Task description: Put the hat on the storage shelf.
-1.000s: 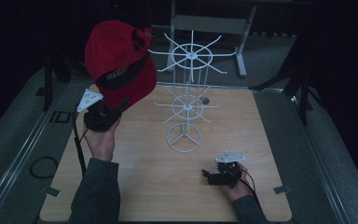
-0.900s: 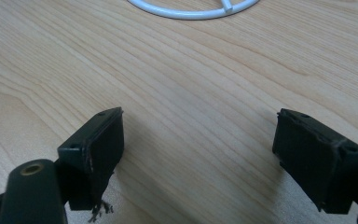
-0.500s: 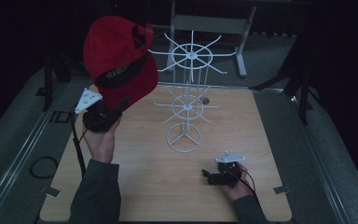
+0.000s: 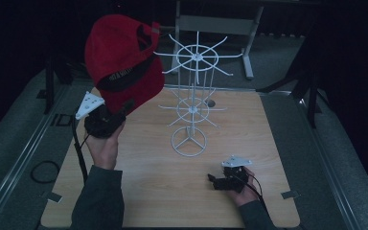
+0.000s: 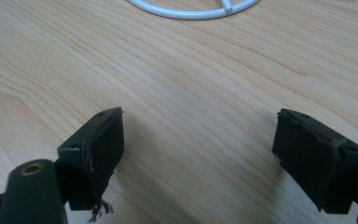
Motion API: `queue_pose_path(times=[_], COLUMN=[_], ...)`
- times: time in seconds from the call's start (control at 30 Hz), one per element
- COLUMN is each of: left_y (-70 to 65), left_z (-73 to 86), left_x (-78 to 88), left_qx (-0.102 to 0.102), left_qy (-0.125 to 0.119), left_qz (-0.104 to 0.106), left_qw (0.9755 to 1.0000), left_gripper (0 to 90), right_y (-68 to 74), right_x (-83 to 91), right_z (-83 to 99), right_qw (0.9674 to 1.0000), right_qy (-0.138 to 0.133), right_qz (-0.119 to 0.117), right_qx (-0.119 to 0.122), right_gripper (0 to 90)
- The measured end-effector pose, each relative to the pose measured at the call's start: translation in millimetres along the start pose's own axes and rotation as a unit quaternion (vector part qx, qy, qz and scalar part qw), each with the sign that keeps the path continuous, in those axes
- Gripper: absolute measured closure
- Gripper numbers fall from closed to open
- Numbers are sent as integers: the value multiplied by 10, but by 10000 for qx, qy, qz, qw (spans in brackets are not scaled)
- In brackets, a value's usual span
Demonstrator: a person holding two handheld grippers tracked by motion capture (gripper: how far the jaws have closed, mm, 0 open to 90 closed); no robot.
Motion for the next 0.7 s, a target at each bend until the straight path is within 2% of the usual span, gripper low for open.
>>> queue_pose_path(times=[0.13,0.4,0.7], left_y=[-46,-62,-69], left_z=[53,129,213], left_x=[8,8,11], left_qx=[51,92,55], left_qy=[8,33,89], left_qz=[85,106,146], left_qw=[10000,9999,9998], left_gripper=[851,851,850], right_y=[0,0,-1], right_x=[0,0,0], right_z=[0,0,0], right_qw=[10000,10000,10000], right_qy=[-1,-1,-2], right_qz=[0,0,2], right_qx=[0,0,2], right_gripper=[163,163,163])
Point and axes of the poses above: each handheld gripper's, and its own axes: x roughly backward along the jaws, z roughly out of its underside, y roughly to its left, the point moved 10 cm from there along -x, roughly forward along the jaws, and after that the axes turned 3 degrees about -y, right-handed, at the moved point
